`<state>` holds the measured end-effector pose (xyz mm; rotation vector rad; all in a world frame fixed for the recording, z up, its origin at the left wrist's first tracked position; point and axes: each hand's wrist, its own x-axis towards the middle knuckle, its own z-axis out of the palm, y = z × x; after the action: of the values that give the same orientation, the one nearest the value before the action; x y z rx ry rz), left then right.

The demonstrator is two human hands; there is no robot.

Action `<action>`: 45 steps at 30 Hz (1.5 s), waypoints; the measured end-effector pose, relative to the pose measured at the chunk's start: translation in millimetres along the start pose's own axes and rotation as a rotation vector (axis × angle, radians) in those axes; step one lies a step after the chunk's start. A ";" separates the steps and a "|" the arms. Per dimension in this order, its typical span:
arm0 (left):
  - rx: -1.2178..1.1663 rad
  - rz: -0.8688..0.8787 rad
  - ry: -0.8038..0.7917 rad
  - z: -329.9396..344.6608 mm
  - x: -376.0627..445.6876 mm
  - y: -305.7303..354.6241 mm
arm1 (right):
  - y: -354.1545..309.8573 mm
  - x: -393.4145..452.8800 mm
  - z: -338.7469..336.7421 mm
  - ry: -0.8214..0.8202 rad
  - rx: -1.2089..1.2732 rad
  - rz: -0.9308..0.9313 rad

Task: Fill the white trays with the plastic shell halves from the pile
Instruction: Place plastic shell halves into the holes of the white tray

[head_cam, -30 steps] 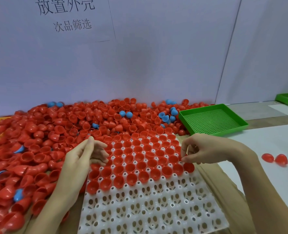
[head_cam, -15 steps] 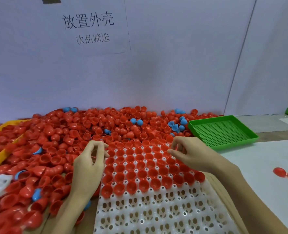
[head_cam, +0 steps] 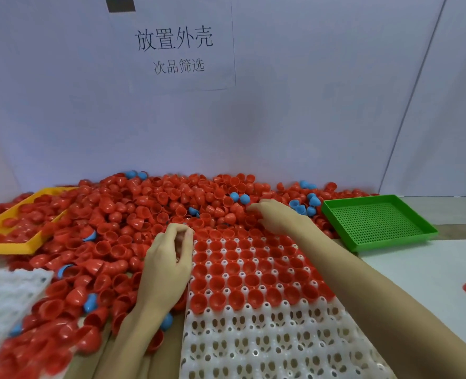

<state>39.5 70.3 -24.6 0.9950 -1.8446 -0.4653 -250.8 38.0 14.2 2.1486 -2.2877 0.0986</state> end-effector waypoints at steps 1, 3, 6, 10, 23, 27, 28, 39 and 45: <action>-0.001 0.000 -0.001 -1.1 0.7 -0.2 | 2.1 1.4 0.6 -0.005 -0.006 -0.015; 0.000 0.013 0.000 -3.2 2.2 0.7 | 4.7 2.4 0.1 0.067 0.011 -0.033; 0.006 0.038 -0.012 -4.9 2.4 4.6 | 6.6 -3.2 -5.3 0.203 0.109 -0.047; -0.020 0.029 -0.044 -5.8 1.3 12.5 | 2.8 -31.0 -17.7 0.406 0.431 -0.061; -0.564 -0.169 -0.316 17.2 -16.3 53.7 | -37.8 -148.1 -10.3 0.086 1.104 -0.295; -0.603 -0.202 -0.338 14.0 -14.4 50.6 | -39.7 -153.0 -11.5 0.151 1.001 -0.275; -0.624 -0.223 -0.339 13.8 -13.7 49.9 | -39.6 -154.1 -11.0 0.178 0.984 -0.256; -0.860 -0.585 -0.154 -1.5 3.7 26.3 | -31.3 -126.9 -23.6 -0.045 1.202 0.063; -0.992 -0.522 -0.331 -6.5 3.5 31.9 | -18.2 -90.8 -42.7 0.069 1.573 0.101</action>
<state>30.6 87.2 2.0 0.6820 -1.2886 -1.7353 -228.7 129.4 53.5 2.0752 -2.4165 2.5858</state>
